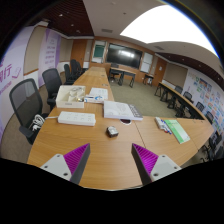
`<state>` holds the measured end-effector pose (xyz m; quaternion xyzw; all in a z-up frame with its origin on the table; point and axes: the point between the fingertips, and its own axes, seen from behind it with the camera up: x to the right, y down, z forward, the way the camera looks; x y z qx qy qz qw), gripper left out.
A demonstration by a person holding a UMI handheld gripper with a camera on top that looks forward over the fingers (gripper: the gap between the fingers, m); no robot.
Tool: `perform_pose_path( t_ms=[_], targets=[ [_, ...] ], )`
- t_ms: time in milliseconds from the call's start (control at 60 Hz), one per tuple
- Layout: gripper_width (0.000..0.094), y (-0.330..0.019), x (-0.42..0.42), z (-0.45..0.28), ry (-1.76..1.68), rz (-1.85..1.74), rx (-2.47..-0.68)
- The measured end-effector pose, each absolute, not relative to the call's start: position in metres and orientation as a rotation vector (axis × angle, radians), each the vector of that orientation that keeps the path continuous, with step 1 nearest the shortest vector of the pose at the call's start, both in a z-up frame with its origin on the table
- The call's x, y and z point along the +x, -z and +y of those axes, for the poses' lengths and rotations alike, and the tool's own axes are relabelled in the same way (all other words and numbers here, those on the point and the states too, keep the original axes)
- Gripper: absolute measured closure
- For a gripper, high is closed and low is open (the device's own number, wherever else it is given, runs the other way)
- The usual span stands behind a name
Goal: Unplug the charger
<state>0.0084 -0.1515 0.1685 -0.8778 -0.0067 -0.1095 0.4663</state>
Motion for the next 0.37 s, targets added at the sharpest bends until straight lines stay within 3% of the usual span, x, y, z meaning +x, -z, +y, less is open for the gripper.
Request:
perform_pose_path(
  t_ms=[367],
  targets=[
    [0.0086, -0.201, -0.01, -0.211, 0.22, -0.01, -2.151]
  ],
)
